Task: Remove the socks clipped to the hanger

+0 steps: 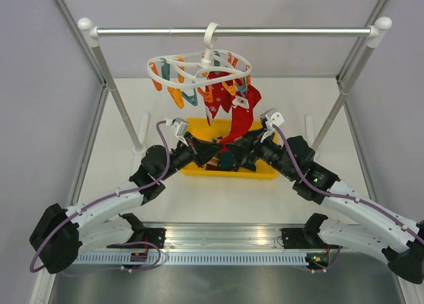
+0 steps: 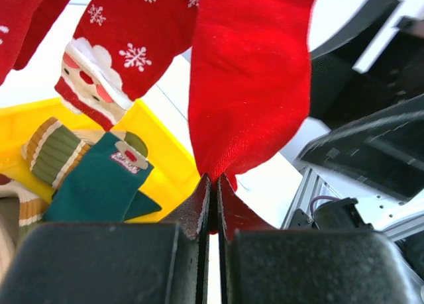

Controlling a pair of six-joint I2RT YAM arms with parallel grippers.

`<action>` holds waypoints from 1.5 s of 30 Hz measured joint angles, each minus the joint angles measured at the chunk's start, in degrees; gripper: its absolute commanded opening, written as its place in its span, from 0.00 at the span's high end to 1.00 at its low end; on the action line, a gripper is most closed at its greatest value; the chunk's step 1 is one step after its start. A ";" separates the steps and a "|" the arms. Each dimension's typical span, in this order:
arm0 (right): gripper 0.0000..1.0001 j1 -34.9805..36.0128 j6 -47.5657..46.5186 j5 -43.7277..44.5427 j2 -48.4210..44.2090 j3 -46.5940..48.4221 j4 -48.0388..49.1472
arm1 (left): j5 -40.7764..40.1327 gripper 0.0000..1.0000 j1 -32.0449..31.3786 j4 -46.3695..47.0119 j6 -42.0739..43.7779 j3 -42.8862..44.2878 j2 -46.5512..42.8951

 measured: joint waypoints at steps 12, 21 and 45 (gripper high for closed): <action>0.26 0.00 -4.61 11.98 -6.80 11.85 -10.10 | -2.25 0.98 -0.04 -1.99 0.00 0.00 -0.57; 0.42 -0.02 -13.20 15.10 6.99 28.37 -10.49 | -2.29 0.98 -0.04 -2.58 -0.04 0.00 -0.57; 0.47 -0.02 -17.75 18.51 18.05 36.35 -13.16 | -2.23 0.98 -0.55 -3.34 -0.09 0.96 -0.50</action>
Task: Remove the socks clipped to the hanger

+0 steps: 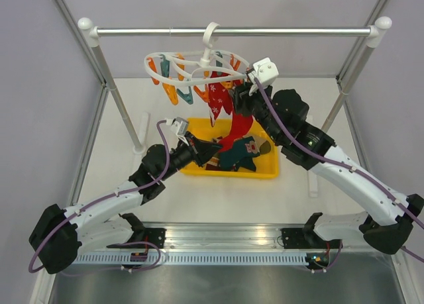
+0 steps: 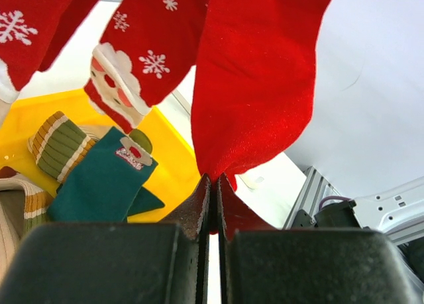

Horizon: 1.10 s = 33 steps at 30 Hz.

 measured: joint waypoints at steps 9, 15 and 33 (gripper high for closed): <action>0.62 0.00 -0.02 1.07 1.18 0.70 0.15 | -0.02 0.98 -0.04 0.00 0.00 0.00 0.00; 0.83 0.00 0.00 1.57 1.18 0.81 0.46 | -0.02 0.98 -0.07 -0.02 0.00 0.00 0.00; 0.95 0.00 0.07 1.99 0.50 0.02 1.49 | -9.16 0.98 -0.09 -2.69 0.07 4.96 5.42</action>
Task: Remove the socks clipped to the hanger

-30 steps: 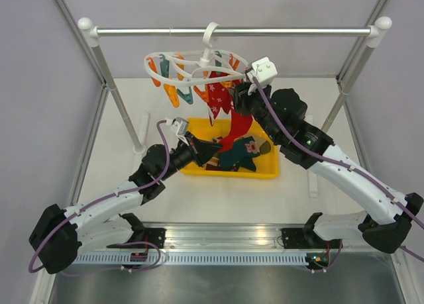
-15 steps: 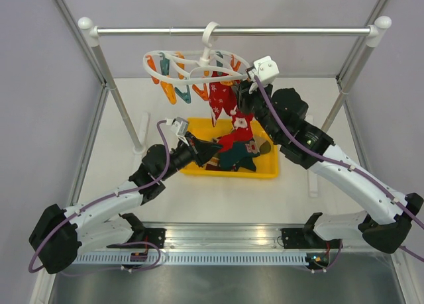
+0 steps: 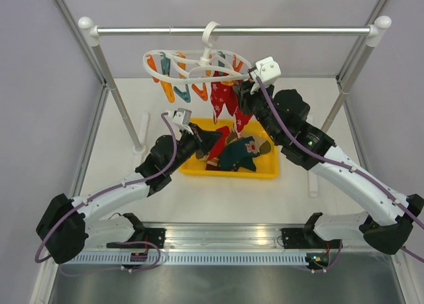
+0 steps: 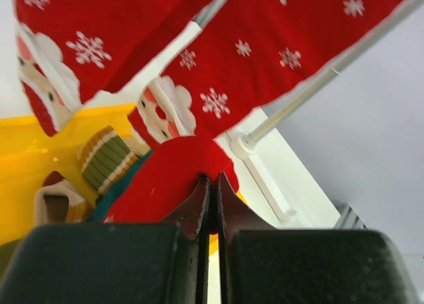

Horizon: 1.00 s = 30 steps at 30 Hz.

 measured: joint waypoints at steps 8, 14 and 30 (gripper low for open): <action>0.95 0.00 0.20 -0.11 -0.11 -0.13 0.02 | -7.76 0.98 0.83 -4.37 0.42 6.91 4.42; 0.95 0.00 0.20 -0.44 -0.11 -0.13 0.00 | -9.33 0.49 1.40 -5.66 1.53 7.23 7.02; 0.95 0.00 0.61 -1.49 -0.09 -0.13 -0.02 | -7.10 0.25 1.03 -3.87 4.72 6.62 3.72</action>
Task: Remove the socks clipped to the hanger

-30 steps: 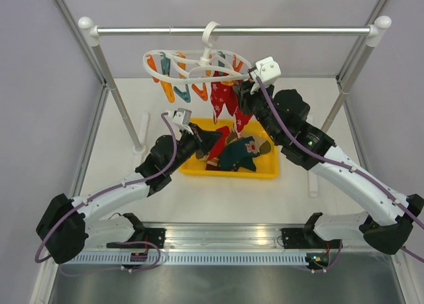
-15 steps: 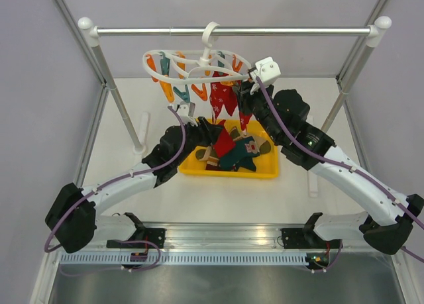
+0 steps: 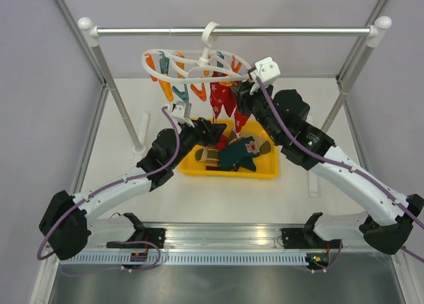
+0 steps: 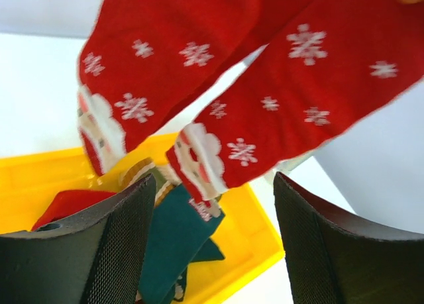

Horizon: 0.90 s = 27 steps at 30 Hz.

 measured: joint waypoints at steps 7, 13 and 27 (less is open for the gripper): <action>0.95 0.00 0.92 -0.15 0.00 0.00 -0.04 | -1.51 0.22 -8.04 6.34 3.48 -0.98 2.29; 0.95 0.00 1.38 -0.15 0.00 0.00 -0.13 | -7.82 0.21 -12.39 7.93 5.92 1.40 10.82; 0.95 0.00 2.23 -1.09 0.00 0.76 -1.57 | -25.81 0.50 -14.82 8.28 10.56 11.50 22.91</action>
